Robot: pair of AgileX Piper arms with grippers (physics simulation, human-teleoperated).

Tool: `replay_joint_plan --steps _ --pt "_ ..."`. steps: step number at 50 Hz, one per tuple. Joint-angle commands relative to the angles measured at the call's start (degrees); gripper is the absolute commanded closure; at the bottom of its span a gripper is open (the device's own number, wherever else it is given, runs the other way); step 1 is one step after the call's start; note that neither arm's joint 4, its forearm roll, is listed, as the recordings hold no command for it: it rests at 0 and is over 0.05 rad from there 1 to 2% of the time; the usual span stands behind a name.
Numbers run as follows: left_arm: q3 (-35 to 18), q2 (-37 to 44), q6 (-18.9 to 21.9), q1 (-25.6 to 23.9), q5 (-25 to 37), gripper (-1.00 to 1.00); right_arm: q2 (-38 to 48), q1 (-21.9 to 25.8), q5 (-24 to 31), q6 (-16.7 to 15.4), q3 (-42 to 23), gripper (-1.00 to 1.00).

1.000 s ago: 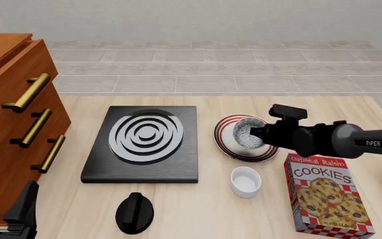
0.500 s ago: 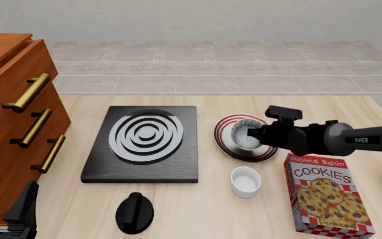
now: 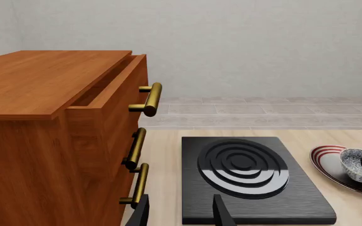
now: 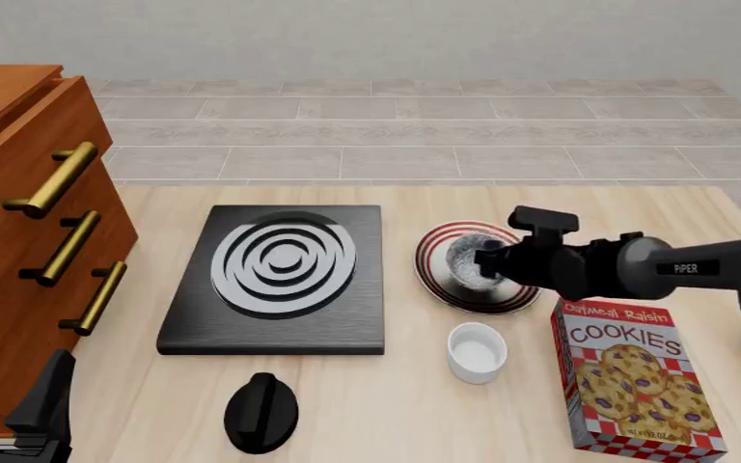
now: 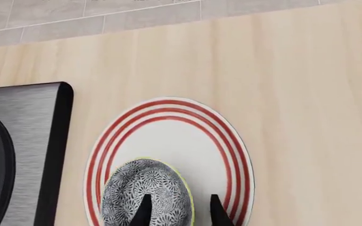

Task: Pick the akita bowl next to the ramekin and place it on the plate.

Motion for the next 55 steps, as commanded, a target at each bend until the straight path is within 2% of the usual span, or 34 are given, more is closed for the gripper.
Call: replay_joint_plan --steps 1,21,55 --pt "0.0 0.0 0.0 0.0 0.0 -1.0 0.3 0.3 -0.1 0.1 -0.4 -1.0" --pt "0.0 0.0 0.0 0.0 0.0 -1.0 -0.4 0.7 0.7 0.2 -0.9 -1.0" --pt "0.0 0.0 0.0 0.0 0.0 -1.0 -7.3 0.3 4.0 0.0 -0.1 -1.0"
